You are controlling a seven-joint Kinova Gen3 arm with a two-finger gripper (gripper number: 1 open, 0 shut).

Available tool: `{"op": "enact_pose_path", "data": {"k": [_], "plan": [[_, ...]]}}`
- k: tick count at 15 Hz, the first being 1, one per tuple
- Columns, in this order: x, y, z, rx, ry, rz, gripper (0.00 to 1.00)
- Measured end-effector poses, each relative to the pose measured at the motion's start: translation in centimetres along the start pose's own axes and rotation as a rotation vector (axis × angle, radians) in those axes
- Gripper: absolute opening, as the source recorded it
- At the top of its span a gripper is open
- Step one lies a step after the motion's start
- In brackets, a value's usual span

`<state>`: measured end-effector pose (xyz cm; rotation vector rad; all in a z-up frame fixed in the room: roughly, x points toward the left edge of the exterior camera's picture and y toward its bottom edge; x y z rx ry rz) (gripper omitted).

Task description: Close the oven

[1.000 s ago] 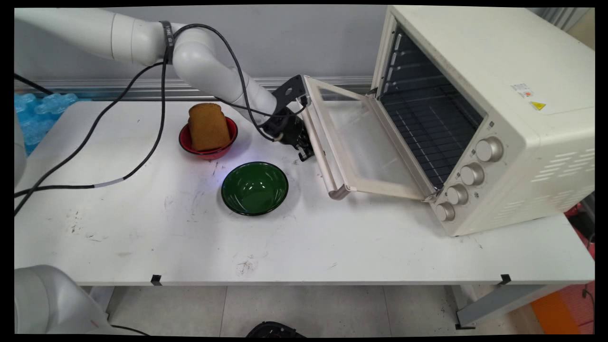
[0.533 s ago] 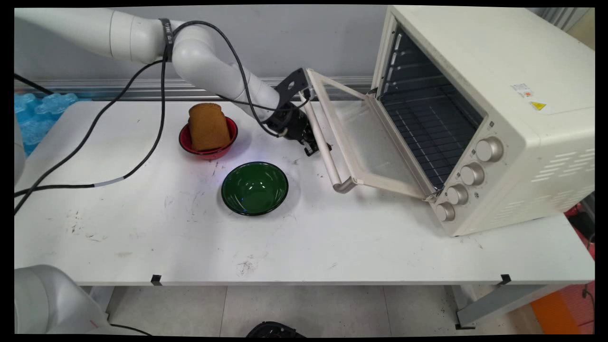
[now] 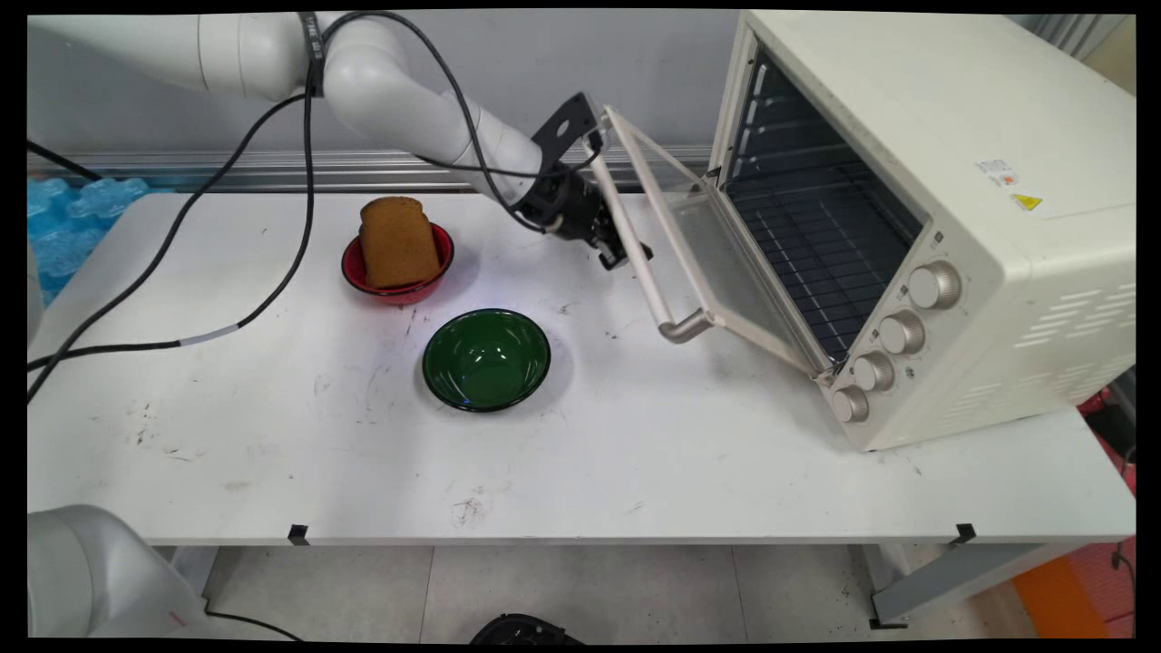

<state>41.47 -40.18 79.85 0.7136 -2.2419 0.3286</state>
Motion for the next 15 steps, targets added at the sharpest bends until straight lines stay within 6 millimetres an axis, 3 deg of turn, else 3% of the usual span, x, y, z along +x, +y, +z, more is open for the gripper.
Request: {"op": "enact_pose_path", "data": {"k": [15], "plan": [[8.6,0.0,-1.3,-0.012,0.163,-0.043,0.00]]}}
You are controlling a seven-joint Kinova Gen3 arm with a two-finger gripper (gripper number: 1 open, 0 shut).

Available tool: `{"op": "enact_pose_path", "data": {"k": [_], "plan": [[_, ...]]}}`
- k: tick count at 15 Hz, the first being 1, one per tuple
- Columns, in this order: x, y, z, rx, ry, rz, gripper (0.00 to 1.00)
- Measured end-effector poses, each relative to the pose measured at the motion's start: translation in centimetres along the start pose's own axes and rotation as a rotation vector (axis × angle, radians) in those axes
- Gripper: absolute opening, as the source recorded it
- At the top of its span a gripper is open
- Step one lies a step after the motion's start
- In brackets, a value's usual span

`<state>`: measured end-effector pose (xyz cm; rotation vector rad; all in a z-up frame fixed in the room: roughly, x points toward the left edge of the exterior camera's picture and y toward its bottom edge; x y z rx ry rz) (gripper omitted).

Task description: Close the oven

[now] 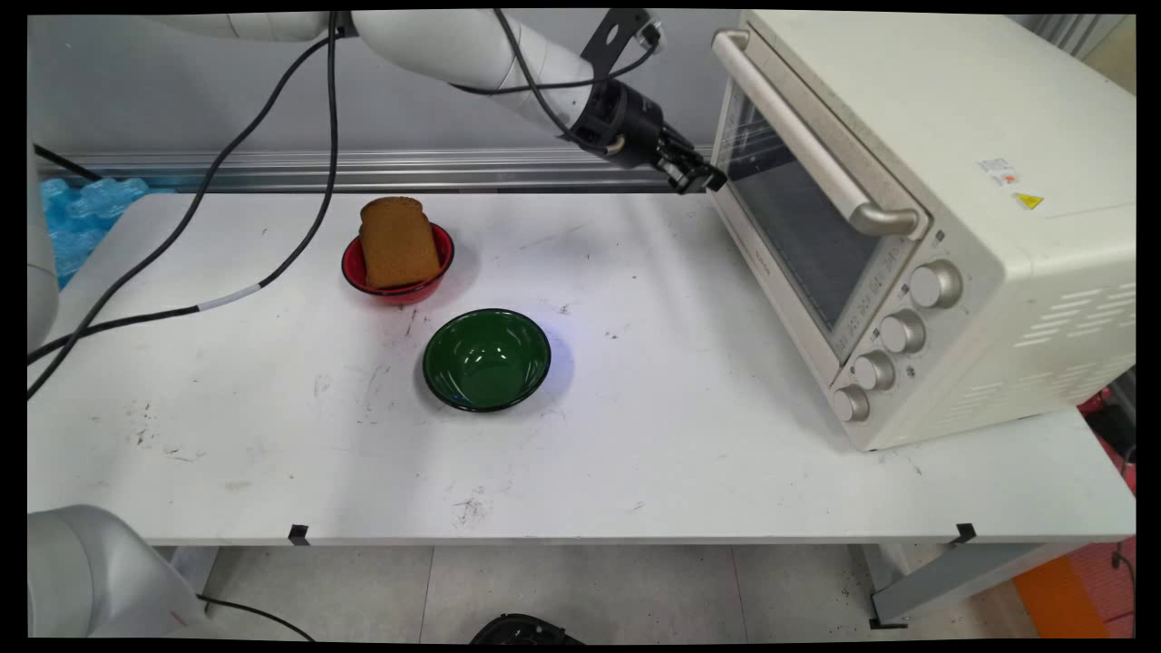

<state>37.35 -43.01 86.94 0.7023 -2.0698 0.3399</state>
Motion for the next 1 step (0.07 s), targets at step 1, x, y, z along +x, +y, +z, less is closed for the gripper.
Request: {"op": "enact_pose_path", "data": {"k": [1], "plan": [[0.33,0.01,-0.03,0.000,0.006,-0.002,0.00]]}}
